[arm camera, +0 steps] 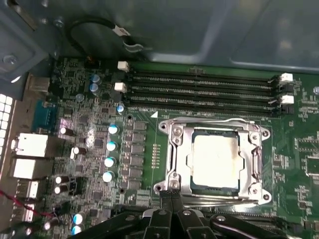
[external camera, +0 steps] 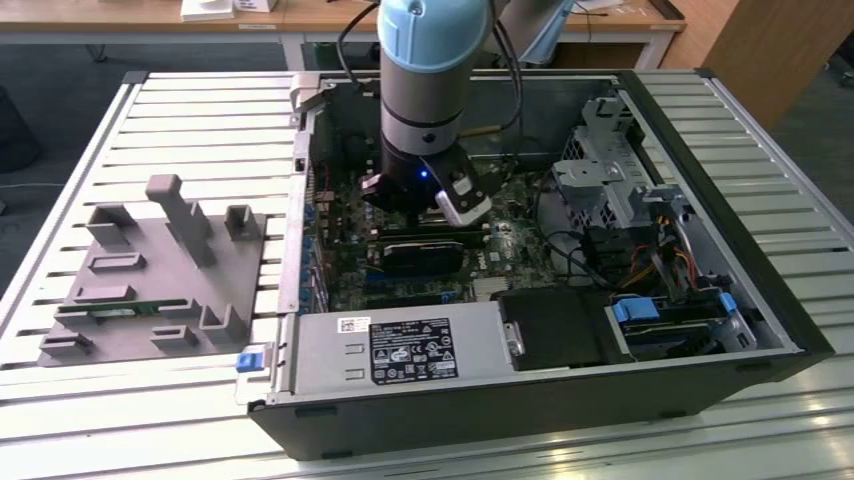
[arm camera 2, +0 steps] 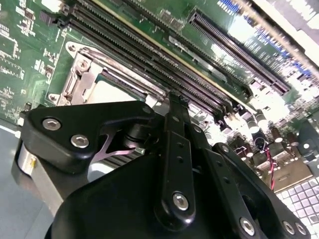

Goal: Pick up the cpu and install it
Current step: 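Install the second cpu locking lever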

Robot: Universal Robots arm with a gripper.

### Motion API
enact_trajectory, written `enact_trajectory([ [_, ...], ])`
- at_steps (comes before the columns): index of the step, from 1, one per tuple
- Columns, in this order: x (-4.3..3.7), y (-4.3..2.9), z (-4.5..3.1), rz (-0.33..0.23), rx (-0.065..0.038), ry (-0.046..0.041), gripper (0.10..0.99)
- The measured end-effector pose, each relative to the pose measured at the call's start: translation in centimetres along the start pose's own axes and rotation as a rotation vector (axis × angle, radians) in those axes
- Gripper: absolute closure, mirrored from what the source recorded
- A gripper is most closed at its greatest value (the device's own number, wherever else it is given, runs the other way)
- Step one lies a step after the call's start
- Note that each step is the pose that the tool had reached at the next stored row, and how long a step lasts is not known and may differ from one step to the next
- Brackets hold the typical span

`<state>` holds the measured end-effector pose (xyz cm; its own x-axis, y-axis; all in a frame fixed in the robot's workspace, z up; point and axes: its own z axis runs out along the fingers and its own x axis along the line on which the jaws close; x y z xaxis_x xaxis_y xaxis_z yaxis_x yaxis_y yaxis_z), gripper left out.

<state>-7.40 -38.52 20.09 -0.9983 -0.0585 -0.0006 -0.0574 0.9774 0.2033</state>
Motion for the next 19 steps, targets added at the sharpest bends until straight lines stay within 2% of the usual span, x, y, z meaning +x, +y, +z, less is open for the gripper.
enact_trajectory([
  [13, 0.58, -0.12, 0.75, -0.001, -0.055, -0.0032, 0.980],
  [15, 0.76, -0.11, 0.79, -0.001, -0.059, -0.0034, 0.980],
  [19, 0.79, -0.15, 0.91, -0.001, -0.059, -0.0032, 0.980],
])
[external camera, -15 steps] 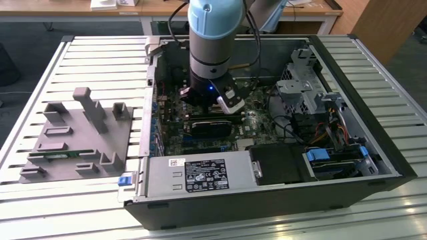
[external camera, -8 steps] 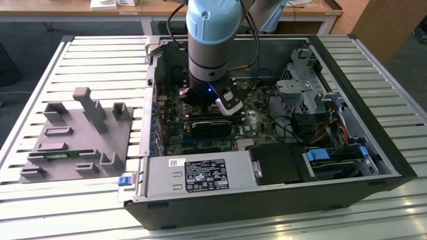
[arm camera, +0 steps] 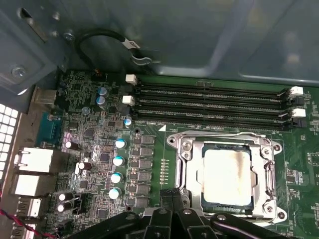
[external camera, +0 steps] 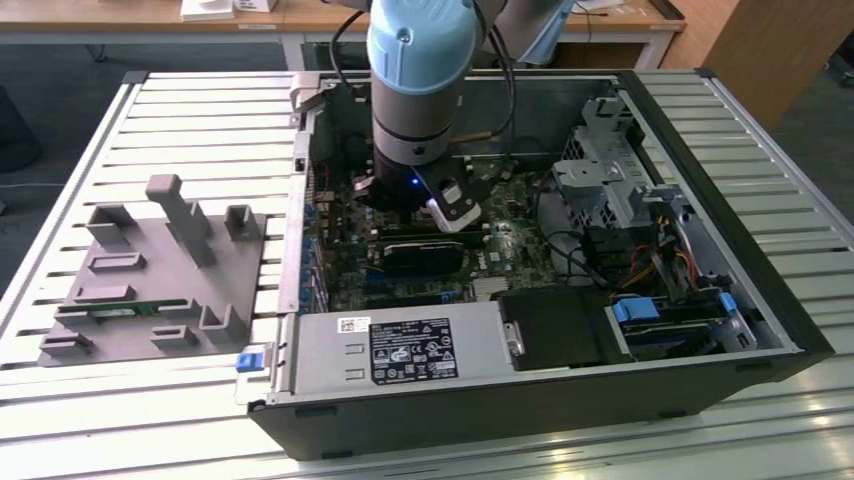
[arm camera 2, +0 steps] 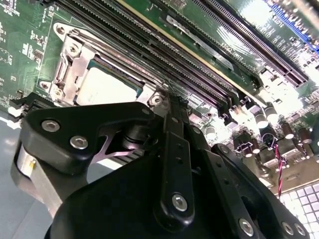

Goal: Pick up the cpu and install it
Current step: 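Install the second cpu locking lever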

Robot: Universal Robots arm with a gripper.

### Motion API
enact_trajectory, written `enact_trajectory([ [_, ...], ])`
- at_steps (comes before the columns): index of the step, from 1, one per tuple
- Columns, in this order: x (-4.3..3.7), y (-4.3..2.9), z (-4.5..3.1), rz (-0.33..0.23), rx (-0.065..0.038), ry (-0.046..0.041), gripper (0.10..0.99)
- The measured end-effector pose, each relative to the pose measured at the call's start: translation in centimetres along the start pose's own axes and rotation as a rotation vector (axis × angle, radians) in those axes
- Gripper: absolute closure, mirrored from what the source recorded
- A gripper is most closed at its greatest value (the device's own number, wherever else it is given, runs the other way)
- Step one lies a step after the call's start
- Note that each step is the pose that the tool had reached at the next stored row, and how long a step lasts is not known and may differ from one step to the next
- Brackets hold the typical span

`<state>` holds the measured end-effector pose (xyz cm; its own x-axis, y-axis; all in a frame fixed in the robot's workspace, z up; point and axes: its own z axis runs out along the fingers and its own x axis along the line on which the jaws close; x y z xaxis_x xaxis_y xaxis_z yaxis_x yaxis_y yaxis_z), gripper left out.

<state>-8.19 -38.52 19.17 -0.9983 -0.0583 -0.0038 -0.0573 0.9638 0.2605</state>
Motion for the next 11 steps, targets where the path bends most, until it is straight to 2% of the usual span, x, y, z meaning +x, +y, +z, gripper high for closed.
enact_trajectory([
  [5, 0.00, 0.01, 0.00, 0.000, -0.001, -0.0004, 0.980],
  [11, 0.00, 0.23, -0.82, 0.000, 0.000, -0.0002, 0.980],
])
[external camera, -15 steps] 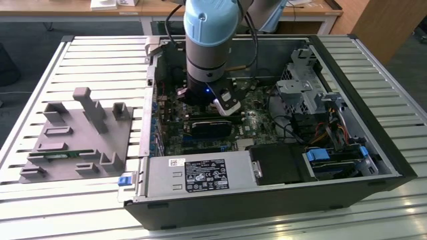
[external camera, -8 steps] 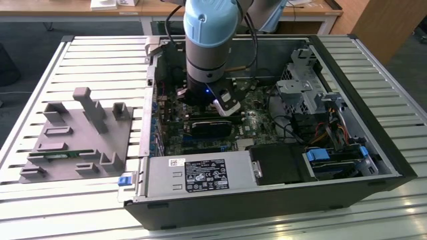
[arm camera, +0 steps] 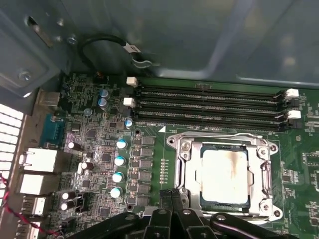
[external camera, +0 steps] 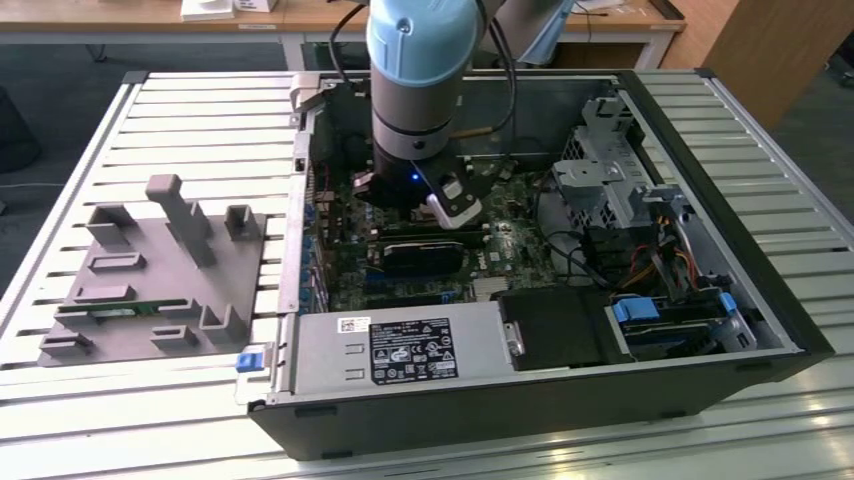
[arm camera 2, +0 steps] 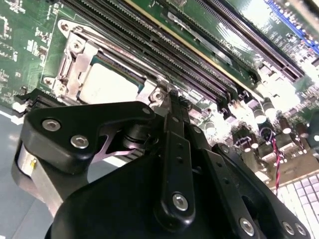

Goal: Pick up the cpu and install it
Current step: 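Install the second cpu locking lever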

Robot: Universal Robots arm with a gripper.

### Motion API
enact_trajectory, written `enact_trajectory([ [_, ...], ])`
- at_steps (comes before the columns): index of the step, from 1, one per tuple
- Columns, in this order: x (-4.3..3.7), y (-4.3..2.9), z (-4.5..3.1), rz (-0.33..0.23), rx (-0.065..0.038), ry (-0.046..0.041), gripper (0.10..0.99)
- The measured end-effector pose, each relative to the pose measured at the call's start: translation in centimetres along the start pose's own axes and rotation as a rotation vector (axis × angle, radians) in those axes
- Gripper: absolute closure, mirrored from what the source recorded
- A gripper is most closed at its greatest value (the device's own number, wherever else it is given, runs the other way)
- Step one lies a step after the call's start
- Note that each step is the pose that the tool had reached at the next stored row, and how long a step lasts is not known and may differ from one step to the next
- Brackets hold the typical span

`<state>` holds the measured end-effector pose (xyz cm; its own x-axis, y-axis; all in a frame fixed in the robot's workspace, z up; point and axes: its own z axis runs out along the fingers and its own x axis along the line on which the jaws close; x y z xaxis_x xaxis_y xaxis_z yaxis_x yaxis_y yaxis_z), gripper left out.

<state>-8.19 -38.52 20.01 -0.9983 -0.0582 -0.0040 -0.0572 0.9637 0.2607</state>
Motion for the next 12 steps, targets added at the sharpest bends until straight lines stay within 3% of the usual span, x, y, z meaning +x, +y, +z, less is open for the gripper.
enact_trajectory([
  [12, -0.01, 0.41, -1.46, 0.000, 0.000, -0.0001, 0.980],
])
